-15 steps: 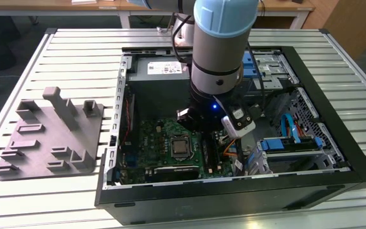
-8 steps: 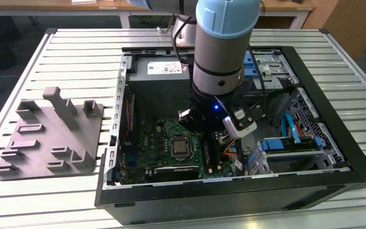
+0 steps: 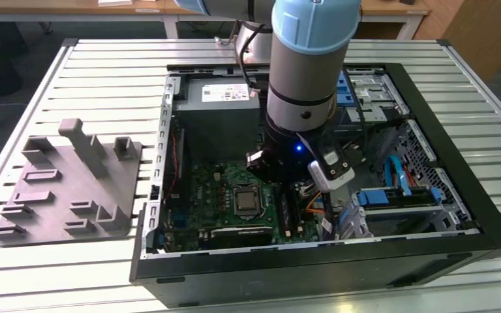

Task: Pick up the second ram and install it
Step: 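Insert the second ram into the second slot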

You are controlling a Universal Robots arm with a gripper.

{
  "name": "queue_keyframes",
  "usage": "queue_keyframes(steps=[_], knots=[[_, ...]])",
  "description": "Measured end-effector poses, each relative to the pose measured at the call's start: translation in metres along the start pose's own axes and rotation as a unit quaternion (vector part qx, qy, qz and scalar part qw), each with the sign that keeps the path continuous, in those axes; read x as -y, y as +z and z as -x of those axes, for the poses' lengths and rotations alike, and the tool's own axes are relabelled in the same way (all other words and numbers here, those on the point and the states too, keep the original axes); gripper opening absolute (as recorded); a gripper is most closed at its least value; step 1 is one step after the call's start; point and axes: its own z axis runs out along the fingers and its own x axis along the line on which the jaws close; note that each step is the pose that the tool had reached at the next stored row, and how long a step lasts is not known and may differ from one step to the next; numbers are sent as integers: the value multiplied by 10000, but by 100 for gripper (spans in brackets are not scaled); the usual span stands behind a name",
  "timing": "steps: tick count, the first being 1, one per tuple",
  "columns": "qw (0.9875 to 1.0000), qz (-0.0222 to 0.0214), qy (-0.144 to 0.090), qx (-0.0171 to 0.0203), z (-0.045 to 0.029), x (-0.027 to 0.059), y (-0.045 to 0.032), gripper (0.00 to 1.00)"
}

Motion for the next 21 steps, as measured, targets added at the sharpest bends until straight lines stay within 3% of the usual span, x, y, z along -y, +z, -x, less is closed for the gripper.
queue_keyframes(steps=[16,21], knots=[[10000,-65,0,1,31,4,7,14],[10000,-67,-6,2,24,2,11,14]])
